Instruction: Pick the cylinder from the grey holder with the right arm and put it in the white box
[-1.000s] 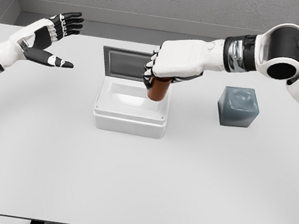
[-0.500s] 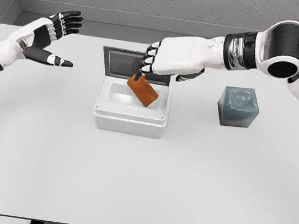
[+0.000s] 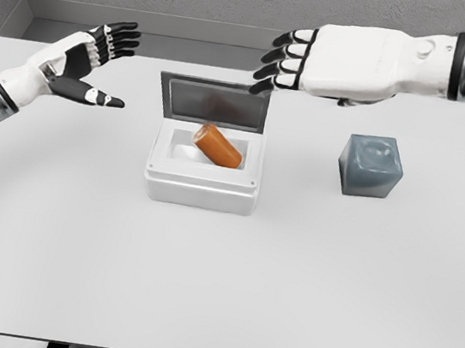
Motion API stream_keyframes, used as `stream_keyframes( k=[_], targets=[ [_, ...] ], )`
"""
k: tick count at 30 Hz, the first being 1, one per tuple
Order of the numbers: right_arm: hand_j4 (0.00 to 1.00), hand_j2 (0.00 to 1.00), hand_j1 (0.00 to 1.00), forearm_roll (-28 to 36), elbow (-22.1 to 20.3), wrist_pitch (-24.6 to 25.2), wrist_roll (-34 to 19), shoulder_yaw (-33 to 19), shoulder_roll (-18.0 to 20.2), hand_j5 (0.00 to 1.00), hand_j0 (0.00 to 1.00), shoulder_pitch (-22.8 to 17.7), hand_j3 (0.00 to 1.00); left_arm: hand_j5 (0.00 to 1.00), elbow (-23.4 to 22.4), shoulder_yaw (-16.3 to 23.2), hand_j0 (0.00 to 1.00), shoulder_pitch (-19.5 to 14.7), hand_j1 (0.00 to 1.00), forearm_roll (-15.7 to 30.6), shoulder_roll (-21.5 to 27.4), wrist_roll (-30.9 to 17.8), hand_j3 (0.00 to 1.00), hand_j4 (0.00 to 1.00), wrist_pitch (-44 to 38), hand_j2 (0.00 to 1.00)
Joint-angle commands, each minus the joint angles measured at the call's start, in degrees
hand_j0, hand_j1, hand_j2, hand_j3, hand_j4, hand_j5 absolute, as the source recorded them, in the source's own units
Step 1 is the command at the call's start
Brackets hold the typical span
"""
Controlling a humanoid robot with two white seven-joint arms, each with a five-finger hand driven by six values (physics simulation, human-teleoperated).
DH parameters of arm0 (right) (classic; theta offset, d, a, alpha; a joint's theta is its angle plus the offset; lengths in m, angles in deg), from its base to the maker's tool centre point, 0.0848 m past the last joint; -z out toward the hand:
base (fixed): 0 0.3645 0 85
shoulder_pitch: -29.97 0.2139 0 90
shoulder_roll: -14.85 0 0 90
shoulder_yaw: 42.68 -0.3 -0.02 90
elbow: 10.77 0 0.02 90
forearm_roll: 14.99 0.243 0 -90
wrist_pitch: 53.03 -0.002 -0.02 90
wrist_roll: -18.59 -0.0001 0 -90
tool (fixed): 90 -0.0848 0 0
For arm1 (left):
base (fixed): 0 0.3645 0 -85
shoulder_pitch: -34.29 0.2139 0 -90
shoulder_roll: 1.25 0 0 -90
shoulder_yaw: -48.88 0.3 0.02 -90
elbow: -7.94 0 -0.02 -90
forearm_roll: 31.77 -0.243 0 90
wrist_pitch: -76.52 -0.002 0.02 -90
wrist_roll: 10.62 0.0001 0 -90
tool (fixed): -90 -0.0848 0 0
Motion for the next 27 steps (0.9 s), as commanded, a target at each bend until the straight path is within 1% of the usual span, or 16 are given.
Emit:
stream_keyframes(
  k=[1, 2, 4, 6, 7, 8, 10, 14, 20, 24, 27],
  targets=[
    [1.00, 1.00, 1.00, 4.14, -0.27, 0.15, 0.03, -1.67, 4.77, 1.00, 1.00, -0.09, 1.00, 1.00, 0.03, -0.03, 1.00, 0.00, 1.00, 0.36, -0.21, 0.00, 1.00, 1.00, -0.03, 1.00],
    [1.00, 1.00, 1.00, 5.81, -0.27, 0.15, 0.03, -1.67, 6.36, 1.00, 1.00, -0.26, 1.00, 1.00, 0.03, -0.03, 1.00, 0.00, 1.00, 0.36, -0.21, 0.00, 1.00, 1.00, -0.03, 1.00],
    [1.00, 1.00, 1.00, 6.60, -0.10, 0.15, 0.03, -1.84, 8.11, 1.00, 1.00, -0.44, 1.00, 1.00, 0.03, -0.03, 1.00, -0.18, 1.00, 0.36, -0.30, 0.00, 1.00, 1.00, -0.03, 1.00],
    [1.00, 1.00, 1.00, 6.69, -0.10, 0.15, 0.03, -1.93, 11.01, 1.00, 1.00, -2.81, 1.00, 1.00, 0.03, 0.32, 1.00, -0.35, 1.00, 0.36, -0.39, 0.00, 1.00, 1.00, -0.03, 1.00],
    [1.00, 1.00, 1.00, 7.13, -0.01, 0.15, 0.03, -1.93, 11.81, 1.00, 1.00, -3.95, 1.00, 1.00, 0.03, 0.32, 1.00, -0.35, 1.00, 0.36, -0.48, 0.00, 1.00, 1.00, -0.03, 1.00],
    [1.00, 1.00, 1.00, 9.93, 0.08, 0.15, 0.03, -1.93, 12.95, 1.00, 1.00, -5.27, 1.00, 1.00, 0.03, 0.49, 1.00, -0.44, 1.00, 0.27, -0.56, 0.00, 1.00, 1.00, -0.03, 1.00],
    [1.00, 1.00, 1.00, 14.60, 0.17, 0.15, 0.03, -1.93, 14.36, 1.00, 1.00, -7.38, 1.00, 1.00, 0.03, 0.67, 1.00, -0.44, 1.00, -0.17, -1.27, 0.00, 1.00, 1.00, -0.03, 1.00],
    [1.00, 1.00, 1.00, 17.06, 0.17, 0.15, 0.03, -1.93, 16.38, 1.00, 1.00, -9.75, 1.00, 1.00, 0.03, 0.76, 1.00, -0.44, 1.00, -0.96, -2.76, 0.00, 1.00, 1.00, -0.03, 1.00],
    [1.00, 1.00, 1.00, 17.15, 0.34, 0.15, 0.03, -1.93, 16.38, 1.00, 1.00, -10.37, 1.00, 1.00, -0.58, 1.02, 1.00, -0.44, 1.00, -1.40, -4.08, 0.00, 1.00, 1.00, -0.12, 1.00],
    [1.00, 1.00, 1.00, 17.15, 0.78, 0.15, 0.03, -1.84, 16.20, 1.00, 1.00, -10.37, 1.00, 1.00, -0.50, 1.99, 1.00, -1.05, 1.00, -1.66, -4.96, 0.00, 1.00, 1.00, -0.12, 1.00],
    [1.00, 1.00, 1.00, 17.15, 0.78, 0.15, 0.03, -1.84, 16.12, 1.00, 1.00, -10.46, 1.00, 1.00, -0.14, 1.99, 1.00, -0.79, 1.00, -1.84, -5.05, 0.00, 1.00, 1.00, -0.12, 1.00]
  ],
)
